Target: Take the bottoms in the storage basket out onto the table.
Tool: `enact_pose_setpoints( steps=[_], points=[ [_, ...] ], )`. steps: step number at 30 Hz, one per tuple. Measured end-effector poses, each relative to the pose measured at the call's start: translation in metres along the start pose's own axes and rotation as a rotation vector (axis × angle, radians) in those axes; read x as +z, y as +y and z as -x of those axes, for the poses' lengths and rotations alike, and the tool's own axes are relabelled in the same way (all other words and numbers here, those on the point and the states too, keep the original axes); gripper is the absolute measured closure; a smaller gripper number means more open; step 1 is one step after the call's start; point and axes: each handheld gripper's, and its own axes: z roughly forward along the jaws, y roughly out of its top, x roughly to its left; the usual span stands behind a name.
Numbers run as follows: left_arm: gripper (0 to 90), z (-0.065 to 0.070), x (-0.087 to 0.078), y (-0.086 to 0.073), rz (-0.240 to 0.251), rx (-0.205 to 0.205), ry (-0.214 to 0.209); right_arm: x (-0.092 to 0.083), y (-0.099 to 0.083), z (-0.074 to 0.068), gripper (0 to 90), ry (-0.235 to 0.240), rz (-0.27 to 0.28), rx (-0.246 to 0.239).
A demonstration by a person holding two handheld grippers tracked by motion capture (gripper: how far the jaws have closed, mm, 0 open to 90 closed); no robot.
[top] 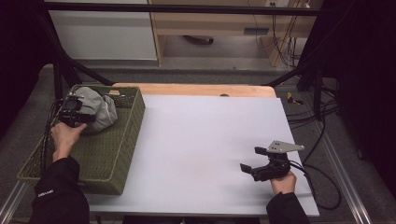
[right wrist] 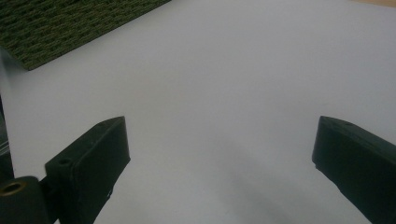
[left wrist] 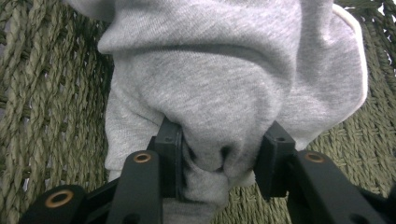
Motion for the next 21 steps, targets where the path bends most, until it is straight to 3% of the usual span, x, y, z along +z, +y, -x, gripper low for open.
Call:
enact_pose_setpoints(
  steps=[10, 21],
  points=[
    [64.1, -0.003, -0.007, -0.001, 0.009, -0.020, -0.019, 0.001, 0.000, 0.000, 4.6, -0.002, -0.003, -0.002],
    [66.8, -0.003, -0.022, 0.000, 0.039, -0.007, -0.035, 0.000, 0.000, 0.000, 4.6, -0.001, -0.001, 0.000]
  ],
)
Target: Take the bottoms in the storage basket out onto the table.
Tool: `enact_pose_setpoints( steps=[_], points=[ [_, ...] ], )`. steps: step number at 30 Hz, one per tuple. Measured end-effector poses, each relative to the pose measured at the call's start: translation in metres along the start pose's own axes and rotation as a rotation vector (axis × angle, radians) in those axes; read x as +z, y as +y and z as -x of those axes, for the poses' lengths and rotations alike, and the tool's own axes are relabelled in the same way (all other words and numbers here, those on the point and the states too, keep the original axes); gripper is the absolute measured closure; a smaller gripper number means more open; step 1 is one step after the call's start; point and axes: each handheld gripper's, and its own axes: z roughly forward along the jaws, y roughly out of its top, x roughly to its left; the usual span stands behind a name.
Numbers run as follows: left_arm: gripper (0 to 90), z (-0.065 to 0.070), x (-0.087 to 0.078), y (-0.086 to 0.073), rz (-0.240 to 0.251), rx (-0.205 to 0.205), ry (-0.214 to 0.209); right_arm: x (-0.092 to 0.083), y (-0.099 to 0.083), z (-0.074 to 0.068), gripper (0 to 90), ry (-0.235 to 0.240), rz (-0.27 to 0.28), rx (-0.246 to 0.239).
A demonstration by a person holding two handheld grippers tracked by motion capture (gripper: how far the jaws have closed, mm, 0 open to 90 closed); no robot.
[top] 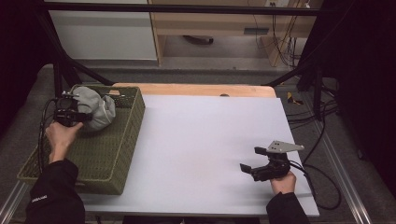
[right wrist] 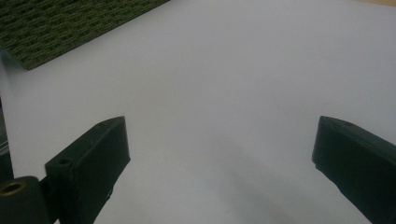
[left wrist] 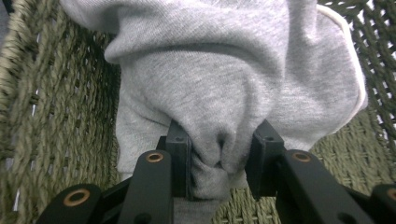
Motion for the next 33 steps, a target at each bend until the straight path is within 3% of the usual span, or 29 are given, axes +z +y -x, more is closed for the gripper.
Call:
enact_pose_setpoints(
  steps=[21, 33],
  points=[
    [70.0, 0.006, -0.033, -0.002, 0.053, 0.049, -0.032, -0.001, 0.000, 0.000, 4.6, -0.002, 0.002, -0.002],
    [71.4, 0.008, -0.047, -0.005, 0.051, 0.076, -0.062, -0.002, 0.000, 0.000, 4.6, -0.002, 0.002, -0.002]
  ],
)
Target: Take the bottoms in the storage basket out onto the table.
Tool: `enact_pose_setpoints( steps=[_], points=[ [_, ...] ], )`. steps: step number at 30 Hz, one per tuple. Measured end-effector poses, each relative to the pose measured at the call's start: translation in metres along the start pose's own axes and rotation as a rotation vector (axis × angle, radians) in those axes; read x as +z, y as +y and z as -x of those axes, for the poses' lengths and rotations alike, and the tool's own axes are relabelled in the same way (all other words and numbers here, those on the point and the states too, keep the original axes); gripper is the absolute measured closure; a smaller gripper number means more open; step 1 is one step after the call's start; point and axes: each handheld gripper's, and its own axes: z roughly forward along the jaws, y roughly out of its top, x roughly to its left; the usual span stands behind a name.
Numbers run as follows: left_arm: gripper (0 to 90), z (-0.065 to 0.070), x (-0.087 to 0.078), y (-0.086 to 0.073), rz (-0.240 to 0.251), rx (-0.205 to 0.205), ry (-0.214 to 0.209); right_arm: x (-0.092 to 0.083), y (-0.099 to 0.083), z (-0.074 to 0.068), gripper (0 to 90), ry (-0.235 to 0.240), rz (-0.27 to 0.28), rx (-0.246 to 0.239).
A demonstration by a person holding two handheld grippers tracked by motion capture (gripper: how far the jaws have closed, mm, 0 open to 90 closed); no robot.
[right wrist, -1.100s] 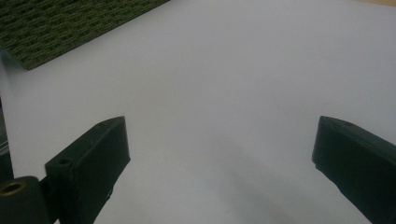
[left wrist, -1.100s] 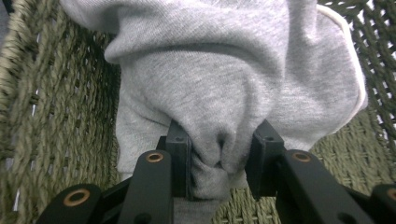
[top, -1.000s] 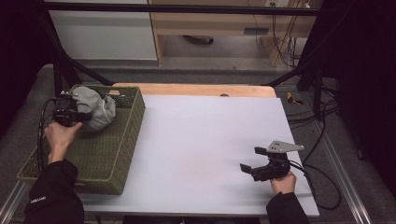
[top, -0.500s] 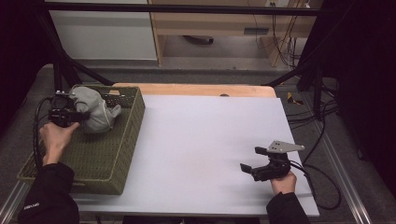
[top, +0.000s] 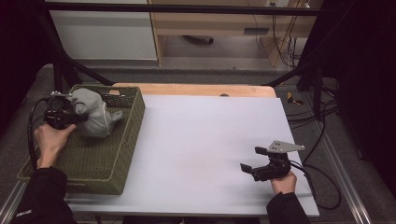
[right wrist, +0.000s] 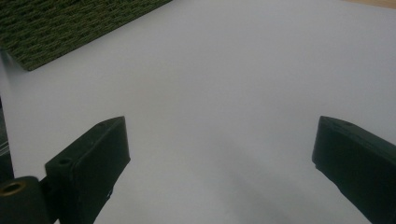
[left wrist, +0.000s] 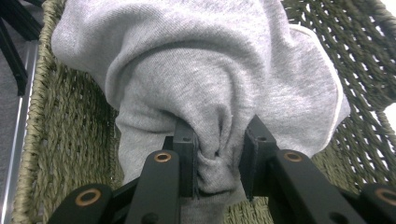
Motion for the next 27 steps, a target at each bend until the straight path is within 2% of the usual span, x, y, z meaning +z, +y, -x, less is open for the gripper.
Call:
enact_pose_setpoints(
  steps=[9, 27],
  points=[
    [72.2, 0.002, -0.012, -0.002, 0.016, 0.009, -0.022, 0.000, 0.000, 0.000, 4.6, -0.001, 0.000, 0.000],
    [73.0, 0.012, -0.038, 0.001, 0.024, 0.067, -0.061, -0.001, 0.000, 0.000, 4.6, -0.005, -0.001, -0.002]
  ],
)
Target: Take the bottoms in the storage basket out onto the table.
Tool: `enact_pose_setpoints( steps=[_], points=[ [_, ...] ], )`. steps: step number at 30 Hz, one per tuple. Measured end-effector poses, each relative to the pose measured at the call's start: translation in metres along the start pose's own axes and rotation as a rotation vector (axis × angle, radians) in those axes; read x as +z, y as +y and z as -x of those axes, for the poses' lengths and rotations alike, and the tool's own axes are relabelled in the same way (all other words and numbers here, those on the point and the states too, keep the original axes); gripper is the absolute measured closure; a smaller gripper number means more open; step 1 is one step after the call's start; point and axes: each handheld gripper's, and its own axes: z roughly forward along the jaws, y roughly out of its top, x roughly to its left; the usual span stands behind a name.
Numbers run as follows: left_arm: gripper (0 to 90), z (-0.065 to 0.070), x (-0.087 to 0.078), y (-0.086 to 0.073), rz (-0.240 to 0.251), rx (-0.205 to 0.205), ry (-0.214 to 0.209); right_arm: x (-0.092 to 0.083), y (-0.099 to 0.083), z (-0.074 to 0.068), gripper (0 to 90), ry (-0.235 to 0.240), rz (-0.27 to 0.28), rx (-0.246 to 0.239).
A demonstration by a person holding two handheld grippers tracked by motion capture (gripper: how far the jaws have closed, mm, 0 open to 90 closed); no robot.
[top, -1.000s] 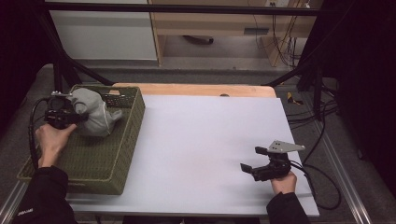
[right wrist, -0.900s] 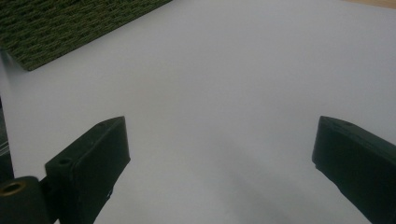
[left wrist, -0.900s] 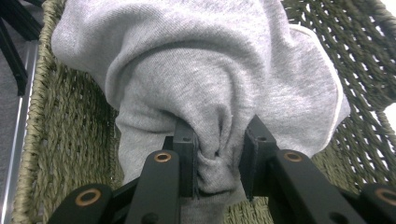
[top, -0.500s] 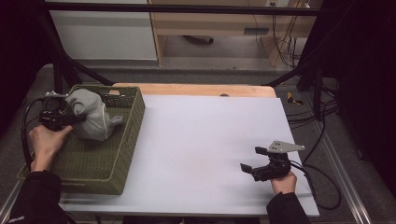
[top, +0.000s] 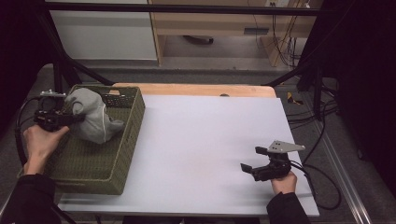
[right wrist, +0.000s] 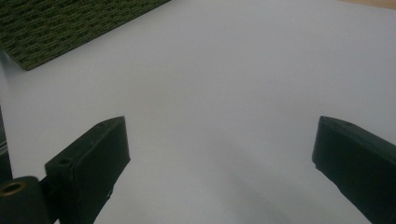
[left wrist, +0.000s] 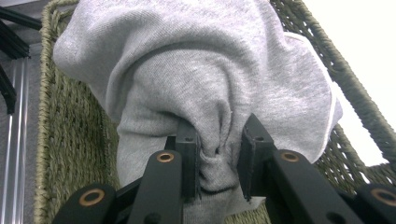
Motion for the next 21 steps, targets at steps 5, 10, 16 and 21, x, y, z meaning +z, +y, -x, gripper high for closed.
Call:
enact_pose_setpoints(
  steps=[5, 10, 16, 21],
  points=[
    [73.0, 0.003, -0.006, 0.002, -0.009, 0.012, -0.013, 0.000, 0.000, 0.000, 4.5, 0.000, 0.000, 0.000],
    [72.9, 0.005, -0.012, 0.004, -0.022, 0.036, -0.021, 0.000, 0.000, 0.000, 4.6, 0.001, 0.000, 0.000],
    [72.9, 0.008, -0.023, 0.008, -0.015, 0.050, -0.027, 0.000, 0.000, 0.000, 4.6, 0.000, -0.001, 0.000],
    [72.9, 0.009, -0.030, 0.011, -0.022, 0.057, -0.031, 0.000, 0.000, 0.000, 4.6, 0.000, 0.001, -0.001]
  ],
)
